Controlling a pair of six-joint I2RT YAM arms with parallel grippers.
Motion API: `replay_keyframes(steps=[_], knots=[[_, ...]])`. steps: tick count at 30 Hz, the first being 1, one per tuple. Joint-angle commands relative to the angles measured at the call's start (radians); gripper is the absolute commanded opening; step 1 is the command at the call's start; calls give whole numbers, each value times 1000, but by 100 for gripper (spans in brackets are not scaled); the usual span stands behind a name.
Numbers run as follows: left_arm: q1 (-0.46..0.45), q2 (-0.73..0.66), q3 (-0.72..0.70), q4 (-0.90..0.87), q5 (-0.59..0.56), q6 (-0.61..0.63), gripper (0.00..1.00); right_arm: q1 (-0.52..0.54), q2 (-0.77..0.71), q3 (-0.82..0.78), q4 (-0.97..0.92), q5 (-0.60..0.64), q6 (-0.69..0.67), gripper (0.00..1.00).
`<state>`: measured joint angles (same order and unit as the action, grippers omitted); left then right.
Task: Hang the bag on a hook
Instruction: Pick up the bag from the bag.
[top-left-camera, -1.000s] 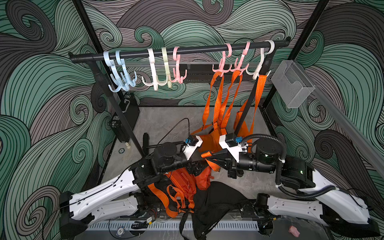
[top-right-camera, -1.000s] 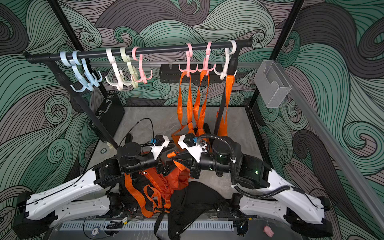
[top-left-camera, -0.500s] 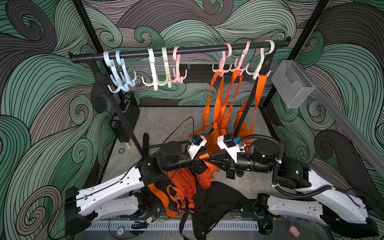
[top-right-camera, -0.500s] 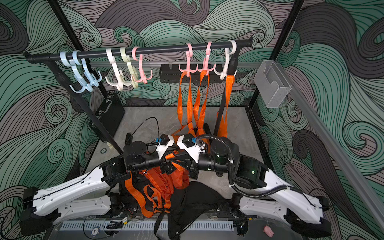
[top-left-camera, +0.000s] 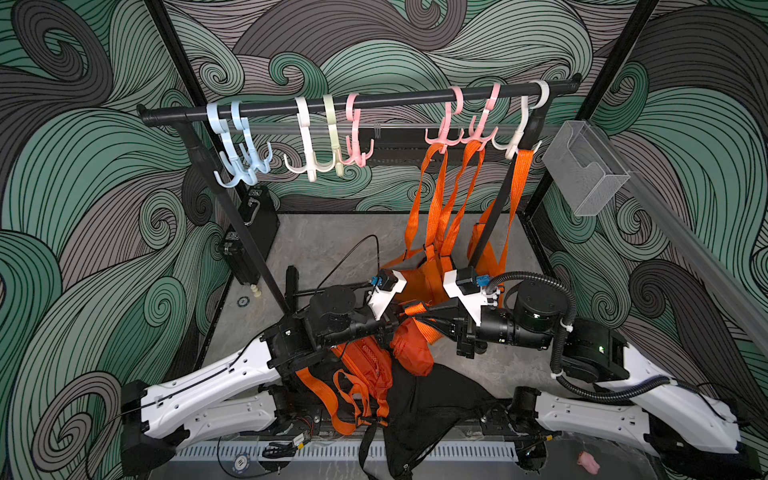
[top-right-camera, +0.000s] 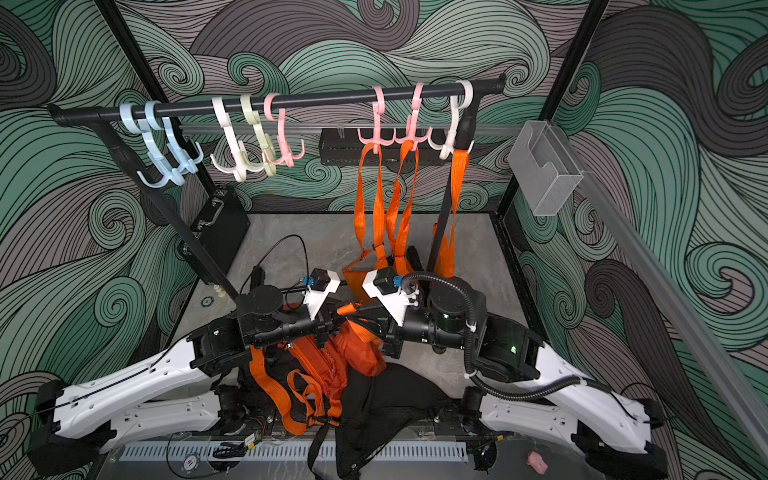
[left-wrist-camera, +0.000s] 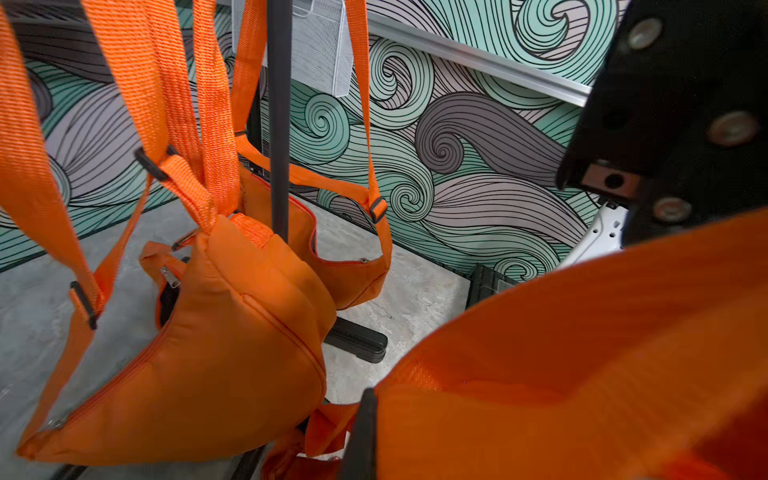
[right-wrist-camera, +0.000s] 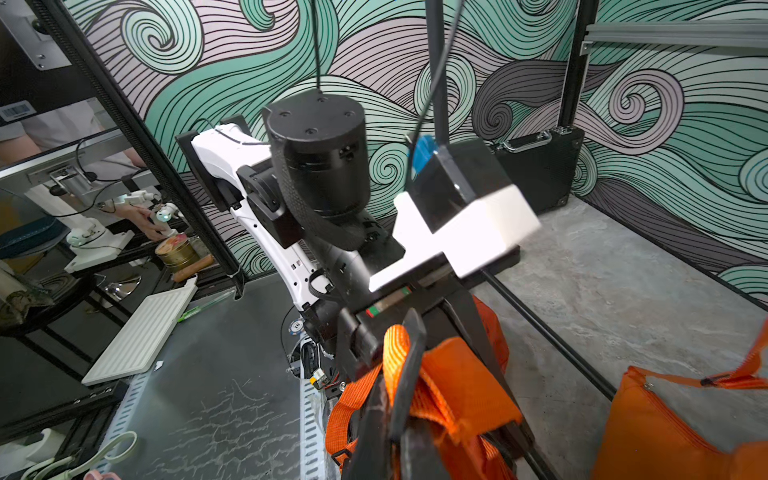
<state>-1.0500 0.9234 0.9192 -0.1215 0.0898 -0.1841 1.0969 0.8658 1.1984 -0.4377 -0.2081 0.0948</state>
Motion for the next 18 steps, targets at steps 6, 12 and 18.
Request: replay_keyframes(steps=[6,12,18], knots=[[-1,-76,113,-403,-121,82,0,-124,-44,-67,-14,69,73,9],[-2,-90,225,-666,-259,100,0,-199,-15,-105,-19,-32,96,9],[-1,-123,339,-780,-434,116,0,-221,29,-162,22,-105,109,20]])
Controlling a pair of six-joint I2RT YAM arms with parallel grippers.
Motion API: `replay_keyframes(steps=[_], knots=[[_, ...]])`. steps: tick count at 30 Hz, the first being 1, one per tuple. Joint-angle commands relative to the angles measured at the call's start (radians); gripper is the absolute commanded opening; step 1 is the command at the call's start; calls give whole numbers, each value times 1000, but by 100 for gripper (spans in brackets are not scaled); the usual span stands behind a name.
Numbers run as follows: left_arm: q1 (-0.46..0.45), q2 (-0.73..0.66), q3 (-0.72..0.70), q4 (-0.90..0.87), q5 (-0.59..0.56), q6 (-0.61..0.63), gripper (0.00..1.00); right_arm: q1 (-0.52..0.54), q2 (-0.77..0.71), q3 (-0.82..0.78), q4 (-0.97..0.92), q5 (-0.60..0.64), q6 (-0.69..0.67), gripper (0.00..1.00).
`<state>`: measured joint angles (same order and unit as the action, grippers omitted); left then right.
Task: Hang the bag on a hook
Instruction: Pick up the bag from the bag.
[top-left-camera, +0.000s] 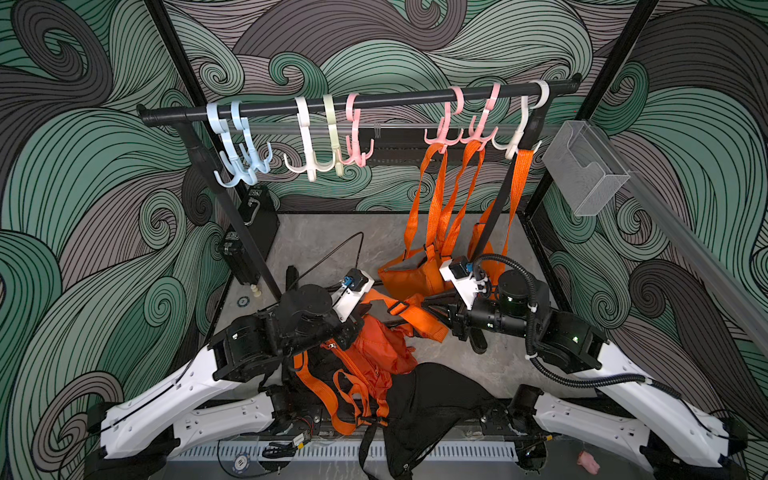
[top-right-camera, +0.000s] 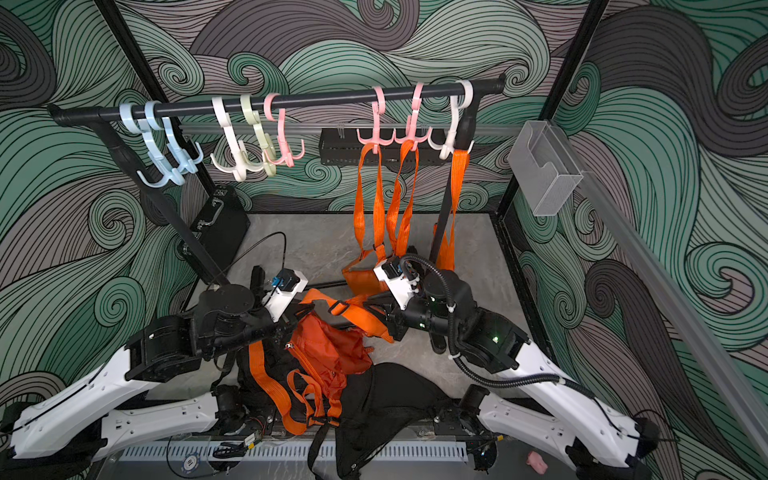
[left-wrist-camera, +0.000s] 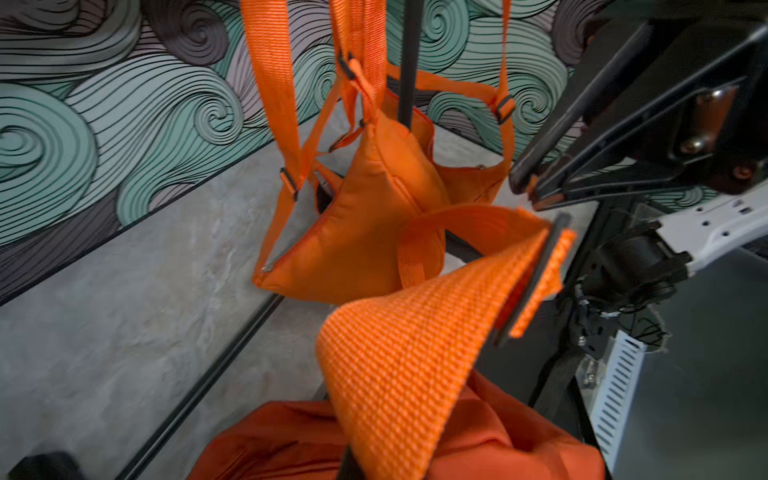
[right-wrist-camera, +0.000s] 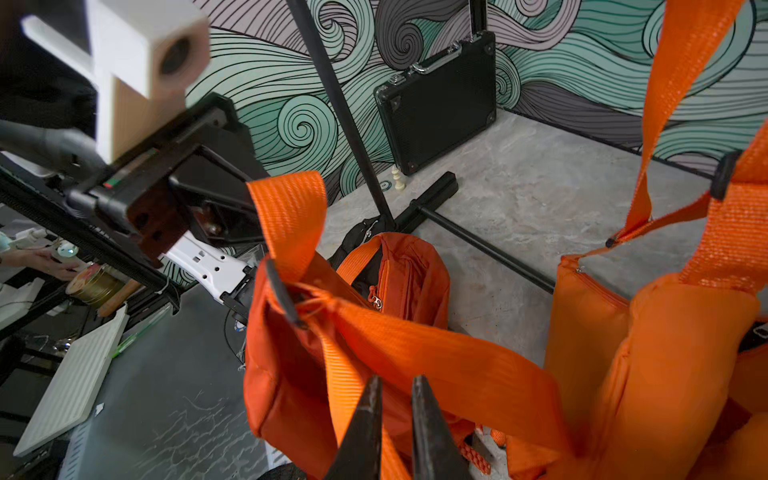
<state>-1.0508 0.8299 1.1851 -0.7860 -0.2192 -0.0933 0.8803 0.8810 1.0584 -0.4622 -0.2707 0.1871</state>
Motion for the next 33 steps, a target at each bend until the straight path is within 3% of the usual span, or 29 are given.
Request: replay_keyframes(steps=[1,6,9,15,22,33], knots=[[-1,-27,89,-131,-125,23,0,-4,19,-38,75,-60,26,23],[0,-27,81,-159,-113,14,0,-3,100,-93,214,-203,54,47],[0,-46,61,-179,-156,13,0,14,146,-108,197,-205,7,54],[1,-86,45,-220,-258,14,0,49,164,-194,194,-137,-65,57],[11,-85,31,-238,-304,27,0,137,236,-160,162,-68,-142,60],[16,-110,13,-239,-295,29,0,215,307,-167,344,280,-238,64]])
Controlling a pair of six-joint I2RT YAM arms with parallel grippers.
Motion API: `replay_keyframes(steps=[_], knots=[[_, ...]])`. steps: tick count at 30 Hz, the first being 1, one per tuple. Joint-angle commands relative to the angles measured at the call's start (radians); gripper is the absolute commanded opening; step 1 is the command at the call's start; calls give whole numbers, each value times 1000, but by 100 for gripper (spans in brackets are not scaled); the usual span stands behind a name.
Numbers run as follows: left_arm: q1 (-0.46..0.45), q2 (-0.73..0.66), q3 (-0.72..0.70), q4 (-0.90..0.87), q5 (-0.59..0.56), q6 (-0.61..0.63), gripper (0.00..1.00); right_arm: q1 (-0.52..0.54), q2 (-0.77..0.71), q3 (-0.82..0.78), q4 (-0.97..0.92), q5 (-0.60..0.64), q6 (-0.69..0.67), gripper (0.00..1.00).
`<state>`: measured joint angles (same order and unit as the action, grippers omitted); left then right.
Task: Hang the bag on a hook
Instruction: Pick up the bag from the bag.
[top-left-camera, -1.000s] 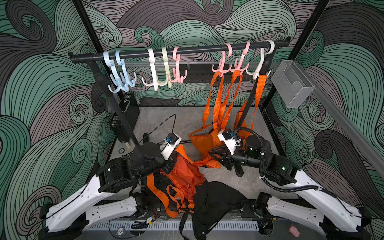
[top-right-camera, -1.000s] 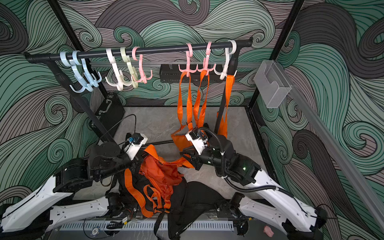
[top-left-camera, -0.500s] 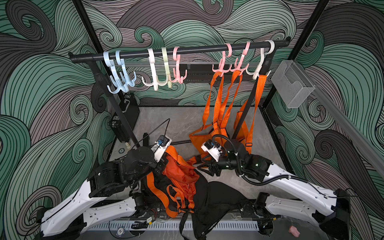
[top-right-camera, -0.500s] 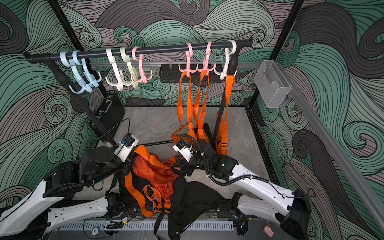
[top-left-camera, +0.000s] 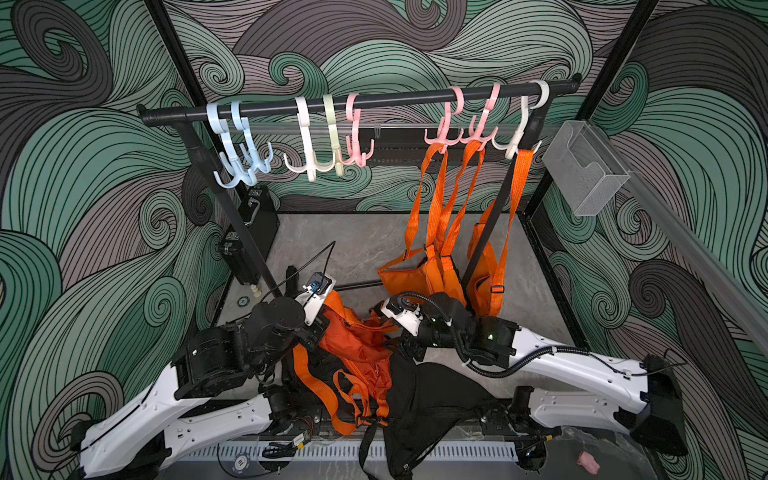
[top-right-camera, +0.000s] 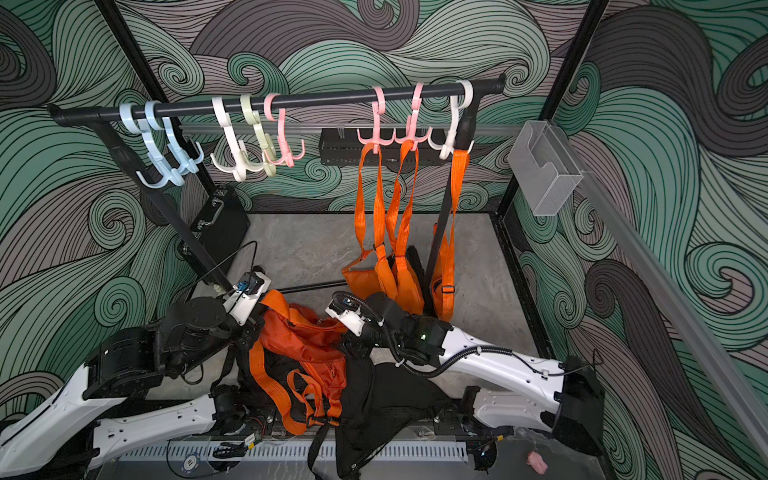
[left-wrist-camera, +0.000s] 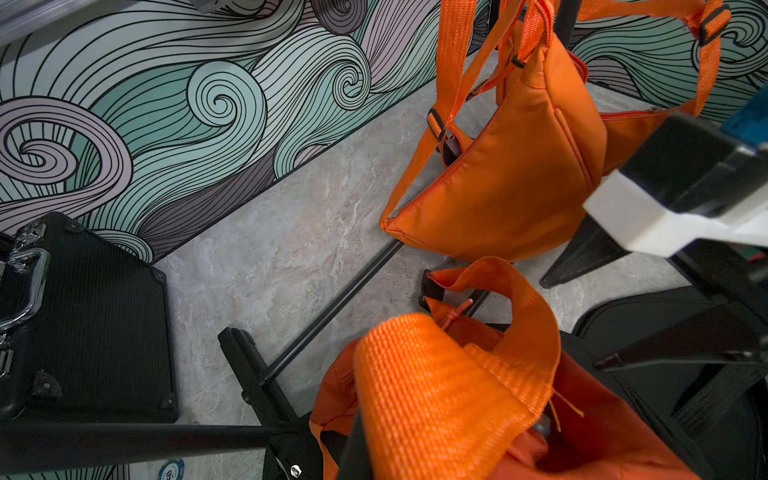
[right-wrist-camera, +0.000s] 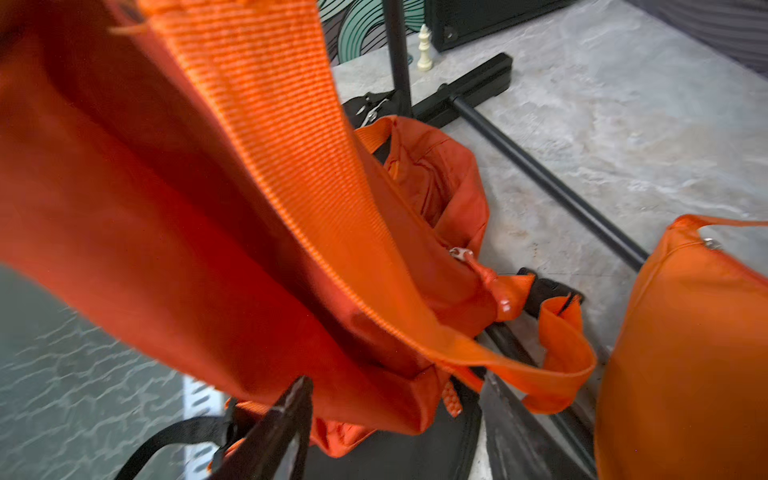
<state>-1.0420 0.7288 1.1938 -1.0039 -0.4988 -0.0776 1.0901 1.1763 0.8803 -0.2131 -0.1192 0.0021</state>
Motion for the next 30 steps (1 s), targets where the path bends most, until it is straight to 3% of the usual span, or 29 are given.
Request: replay_keyframes(steps=[1,14,17,21,23,25,30], knots=[[8,-8,3,-25,-17,13,0,8,16,9,117,145,-58,65],[15,-29,-5,-21,-39,16,0,16,207,24,213,48,-57,61],[16,-32,-10,-19,-39,15,0,14,194,35,195,101,-72,45],[18,-32,-23,-19,-38,15,0,4,95,31,177,207,-101,13],[20,-35,-31,-14,-41,17,0,-18,47,30,172,209,-104,5],[21,-37,-38,-4,-40,21,0,-46,4,30,170,175,-94,0],[25,-41,-49,-6,-52,28,0,-61,-94,69,98,167,-116,0]])
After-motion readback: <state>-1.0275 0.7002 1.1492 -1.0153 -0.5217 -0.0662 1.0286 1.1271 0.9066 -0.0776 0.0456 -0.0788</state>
